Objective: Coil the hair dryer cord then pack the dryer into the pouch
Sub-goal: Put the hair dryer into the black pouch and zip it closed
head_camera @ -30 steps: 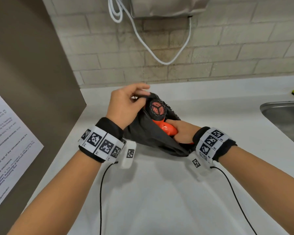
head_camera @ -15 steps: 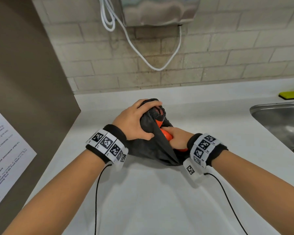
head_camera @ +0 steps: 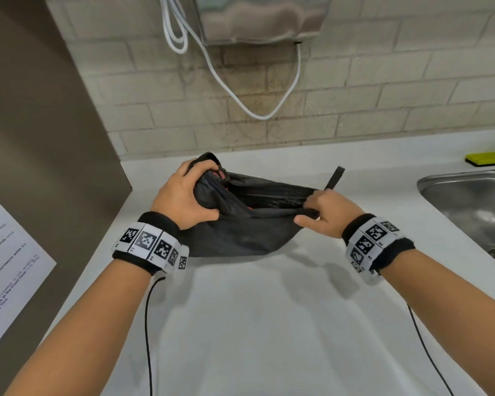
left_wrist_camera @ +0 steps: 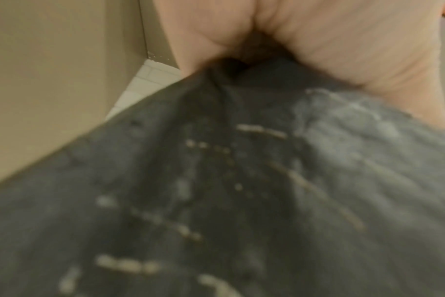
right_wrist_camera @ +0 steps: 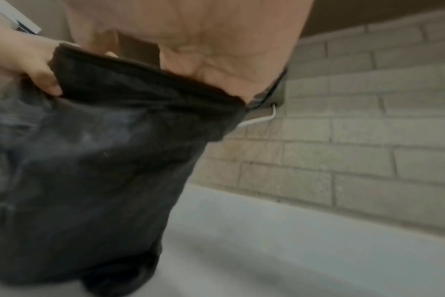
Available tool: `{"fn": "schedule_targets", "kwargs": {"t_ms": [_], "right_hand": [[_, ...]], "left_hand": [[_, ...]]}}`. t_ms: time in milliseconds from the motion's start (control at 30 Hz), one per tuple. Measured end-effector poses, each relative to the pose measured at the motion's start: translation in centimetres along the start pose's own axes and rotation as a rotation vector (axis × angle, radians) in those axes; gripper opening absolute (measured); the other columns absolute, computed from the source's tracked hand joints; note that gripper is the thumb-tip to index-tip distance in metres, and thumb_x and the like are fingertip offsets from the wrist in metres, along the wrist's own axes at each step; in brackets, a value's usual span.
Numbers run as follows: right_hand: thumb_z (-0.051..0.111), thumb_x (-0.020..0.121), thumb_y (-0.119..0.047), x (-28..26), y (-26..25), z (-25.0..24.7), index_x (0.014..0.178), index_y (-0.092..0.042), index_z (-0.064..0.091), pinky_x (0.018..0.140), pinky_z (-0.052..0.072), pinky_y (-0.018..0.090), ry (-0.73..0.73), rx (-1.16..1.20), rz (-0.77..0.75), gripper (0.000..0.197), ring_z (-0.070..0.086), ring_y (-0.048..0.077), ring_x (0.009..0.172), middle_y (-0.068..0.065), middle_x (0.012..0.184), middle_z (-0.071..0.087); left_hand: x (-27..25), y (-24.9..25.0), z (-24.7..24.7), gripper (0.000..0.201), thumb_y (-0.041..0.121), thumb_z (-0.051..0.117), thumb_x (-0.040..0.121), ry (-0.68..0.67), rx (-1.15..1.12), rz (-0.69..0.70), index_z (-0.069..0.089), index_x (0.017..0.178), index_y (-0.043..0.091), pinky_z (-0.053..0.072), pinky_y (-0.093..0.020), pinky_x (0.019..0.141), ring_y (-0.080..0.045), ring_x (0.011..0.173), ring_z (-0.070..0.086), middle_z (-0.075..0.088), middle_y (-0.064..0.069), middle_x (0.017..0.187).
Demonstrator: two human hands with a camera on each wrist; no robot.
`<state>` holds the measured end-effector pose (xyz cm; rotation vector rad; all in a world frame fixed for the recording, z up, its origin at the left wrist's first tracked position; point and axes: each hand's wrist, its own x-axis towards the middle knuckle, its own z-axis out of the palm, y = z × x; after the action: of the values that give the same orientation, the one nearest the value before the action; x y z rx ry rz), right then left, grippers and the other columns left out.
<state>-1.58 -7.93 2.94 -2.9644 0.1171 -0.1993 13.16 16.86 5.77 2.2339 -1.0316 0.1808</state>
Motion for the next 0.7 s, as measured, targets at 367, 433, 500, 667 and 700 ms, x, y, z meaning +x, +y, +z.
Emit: {"fn": "schedule_targets", "kwargs": {"t_ms": [367,433,500,667,700], "right_hand": [[0.052,0.088,-0.008,1.2,-0.9,-3.1,0.106,-0.007,0.063,0.09,0.038,0.029,0.332,0.165,0.114,0.021,0.049,0.029,0.103,0.013,0.106,0.061],[0.05,0.086,0.001,1.2,-1.7,-3.2,0.1,-0.001,0.061,0.086,0.033,0.023,0.415,0.297,0.127,0.018,0.05,0.029,0.102,0.015,0.103,0.058],[0.047,0.083,0.006,1.2,-2.5,-3.3,0.097,0.0,0.059,0.085,0.033,0.022,0.47,0.372,0.112,0.019,0.051,0.028,0.099,0.014,0.098,0.056],[0.061,0.084,-0.017,1.3,-2.5,-4.3,0.103,-0.009,0.065,0.081,0.027,0.019,0.401,0.311,0.094,0.02,0.038,0.016,0.095,0.006,0.09,0.051],[0.06,0.085,-0.019,1.3,-2.3,-4.5,0.103,-0.009,0.066,0.079,0.025,0.019,0.401,0.291,0.102,0.021,0.039,0.018,0.094,0.009,0.091,0.055]], "left_hand": [[-2.3,0.1,1.2,0.078,0.015,0.083,0.055,-0.039,-0.177,0.031,0.041,0.111,0.048,0.031,0.003,0.082,-0.002,0.102,0.048,0.047,0.01,0.115],[-2.4,0.2,1.2,0.078,0.016,0.083,0.056,-0.051,-0.173,0.038,0.039,0.111,0.049,0.031,0.003,0.082,-0.001,0.101,0.048,0.047,0.01,0.116],[-2.5,0.3,1.2,0.077,0.022,0.083,0.055,-0.082,-0.154,0.057,0.039,0.112,0.049,0.031,-0.001,0.086,-0.003,0.105,0.047,0.046,0.01,0.118],[-2.6,0.1,-0.1,0.05,0.052,0.068,0.06,-0.074,-0.152,0.143,0.051,0.106,0.056,0.037,-0.007,0.092,0.008,0.101,0.052,0.056,0.028,0.106],[-2.6,0.2,-0.5,0.037,0.047,0.066,0.067,-0.012,-0.185,0.151,0.054,0.101,0.057,0.037,-0.005,0.091,0.012,0.1,0.054,0.059,0.034,0.102]]}}
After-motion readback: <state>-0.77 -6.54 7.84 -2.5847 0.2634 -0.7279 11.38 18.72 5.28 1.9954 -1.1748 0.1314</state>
